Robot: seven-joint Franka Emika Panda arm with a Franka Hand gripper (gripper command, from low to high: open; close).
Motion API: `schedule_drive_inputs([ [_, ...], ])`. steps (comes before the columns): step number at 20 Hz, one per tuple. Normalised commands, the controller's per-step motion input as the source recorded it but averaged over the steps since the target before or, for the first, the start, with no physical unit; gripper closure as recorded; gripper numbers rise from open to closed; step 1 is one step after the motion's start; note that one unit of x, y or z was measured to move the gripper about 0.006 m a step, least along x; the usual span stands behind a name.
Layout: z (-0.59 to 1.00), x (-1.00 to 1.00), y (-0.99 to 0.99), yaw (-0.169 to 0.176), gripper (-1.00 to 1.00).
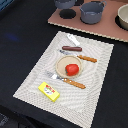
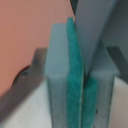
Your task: Interact with the objects in diverse but meaningful ways.
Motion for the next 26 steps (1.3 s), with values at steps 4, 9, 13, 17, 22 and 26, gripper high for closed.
schedule_drive_inputs([
  [4, 0.04, 0.70, 0.31, -0.027, 1.00],
  [9, -0.01, 0.47, 0.29, -0.010, 1.00],
  [13, -0.15, -0.04, 0.22, 0.000, 1.00],
  [17, 0.01, -0.34, 0.06, 0.000, 1.00],
  [22, 0.02, -0.21, 0.07, 0.000, 1.00],
  [26, 0.04, 0.20, 0.26, -0.002, 1.00],
])
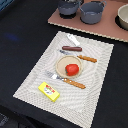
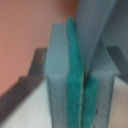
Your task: Interact with the objects in diverse but meaningful ways.
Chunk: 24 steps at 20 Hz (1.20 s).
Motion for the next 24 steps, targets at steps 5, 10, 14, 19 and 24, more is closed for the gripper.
schedule_drive_inputs([
  [5, 0.01, 0.44, 0.26, -0.013, 1.00],
  [10, -0.02, 0.28, 0.09, -0.006, 1.00],
  [14, 0.01, -0.02, -0.03, 0.000, 1.00],
  [19, 0.12, -0.25, -0.03, 0.000, 1.00],
  [24, 0.30, -0.07, 0.16, 0.000, -1.00],
])
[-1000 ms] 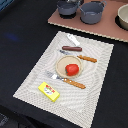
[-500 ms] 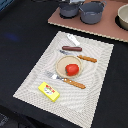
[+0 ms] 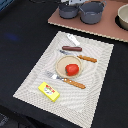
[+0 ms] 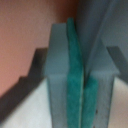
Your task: Interact with the objects in diverse but meaningful ways.
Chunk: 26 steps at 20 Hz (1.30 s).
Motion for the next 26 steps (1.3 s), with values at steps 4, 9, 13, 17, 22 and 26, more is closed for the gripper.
schedule_drive_inputs([
  [4, 0.45, 0.00, 0.26, 0.000, -1.00],
  [9, 0.61, 0.05, 0.28, 0.000, -1.00],
  [13, 0.89, 0.01, 0.21, 0.000, -1.00],
  [17, 0.67, 0.02, 0.11, 0.000, -1.00],
  [22, 0.65, 0.15, 0.01, -0.011, -1.00],
  [26, 0.46, 0.56, -0.10, -0.069, -1.00],
])
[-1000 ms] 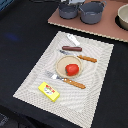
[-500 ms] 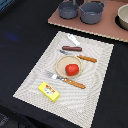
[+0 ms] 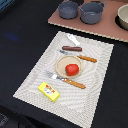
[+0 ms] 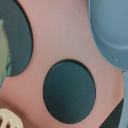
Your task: Interact with the objects in diverse but meaningful ways.
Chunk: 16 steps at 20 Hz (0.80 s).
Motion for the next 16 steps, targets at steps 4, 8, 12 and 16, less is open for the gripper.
schedule_drive_inputs([
  [4, 0.24, 0.69, -0.31, -0.131, -1.00],
  [8, 0.18, 0.61, -0.46, -0.129, -1.00],
  [12, 0.10, 0.48, -0.50, -0.111, -1.00],
  [16, 0.11, 0.34, -0.58, -0.087, -1.00],
])
